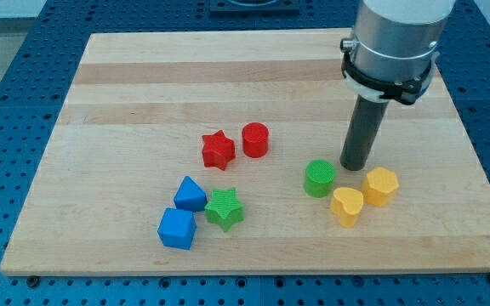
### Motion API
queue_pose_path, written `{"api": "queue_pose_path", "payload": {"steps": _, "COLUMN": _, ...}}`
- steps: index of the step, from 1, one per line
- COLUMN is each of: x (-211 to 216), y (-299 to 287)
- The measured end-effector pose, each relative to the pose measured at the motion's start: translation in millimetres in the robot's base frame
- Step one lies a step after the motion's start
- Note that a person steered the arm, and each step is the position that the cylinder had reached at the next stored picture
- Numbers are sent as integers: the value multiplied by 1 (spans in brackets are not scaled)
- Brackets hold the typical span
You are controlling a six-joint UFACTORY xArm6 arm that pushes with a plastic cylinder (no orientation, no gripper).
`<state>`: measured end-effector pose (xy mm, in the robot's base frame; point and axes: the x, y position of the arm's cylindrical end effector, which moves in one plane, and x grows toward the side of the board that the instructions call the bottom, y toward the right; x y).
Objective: Move the green circle closer to the green star
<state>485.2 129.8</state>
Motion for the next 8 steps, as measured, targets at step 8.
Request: {"api": "queue_pose_path", "payload": {"steps": 8, "x": 20, "y": -134}}
